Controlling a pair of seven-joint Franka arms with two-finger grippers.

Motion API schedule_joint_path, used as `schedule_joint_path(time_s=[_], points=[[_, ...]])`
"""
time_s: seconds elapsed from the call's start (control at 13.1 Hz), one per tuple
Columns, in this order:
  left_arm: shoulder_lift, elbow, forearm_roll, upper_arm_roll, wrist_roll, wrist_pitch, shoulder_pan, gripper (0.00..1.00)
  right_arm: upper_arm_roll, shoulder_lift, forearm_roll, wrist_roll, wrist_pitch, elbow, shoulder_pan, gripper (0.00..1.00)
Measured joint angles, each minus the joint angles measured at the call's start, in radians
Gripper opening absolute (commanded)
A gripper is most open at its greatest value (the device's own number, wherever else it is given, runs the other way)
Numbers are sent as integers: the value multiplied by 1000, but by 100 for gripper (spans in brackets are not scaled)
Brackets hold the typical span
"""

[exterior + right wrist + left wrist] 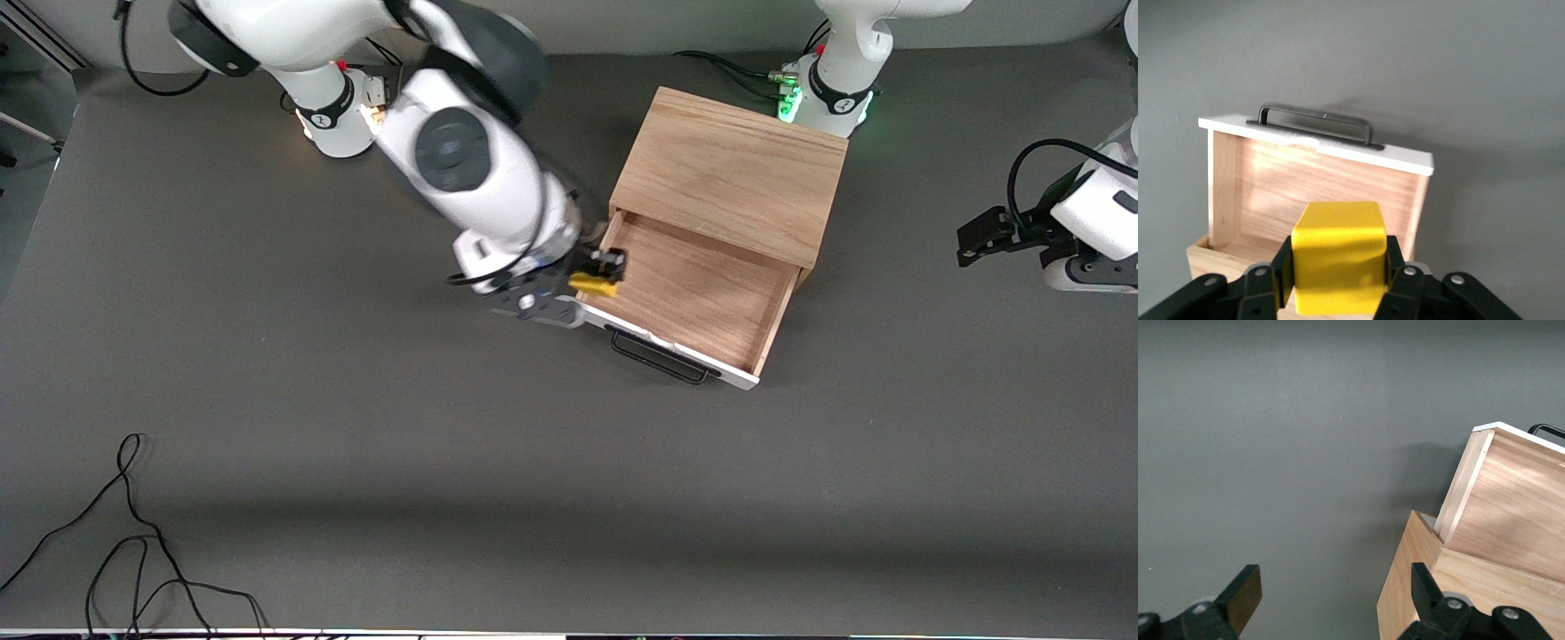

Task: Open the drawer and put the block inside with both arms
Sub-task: 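Lift the yellow cube and carry it over the open drawer with the right gripper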

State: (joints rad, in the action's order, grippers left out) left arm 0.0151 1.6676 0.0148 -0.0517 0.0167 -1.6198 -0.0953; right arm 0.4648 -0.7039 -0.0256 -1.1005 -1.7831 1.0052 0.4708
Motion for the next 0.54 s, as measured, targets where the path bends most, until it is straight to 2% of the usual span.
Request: schedule_joint_path(time_s=[0.38,0.54], points=[[0,8,1,0,8,17,1,100,-2,-93,-133,-6,-108,0,117,9],[0,13,1,-1,8,18,3,100,-2,-140,-157,-32,-151,0,143,9]])
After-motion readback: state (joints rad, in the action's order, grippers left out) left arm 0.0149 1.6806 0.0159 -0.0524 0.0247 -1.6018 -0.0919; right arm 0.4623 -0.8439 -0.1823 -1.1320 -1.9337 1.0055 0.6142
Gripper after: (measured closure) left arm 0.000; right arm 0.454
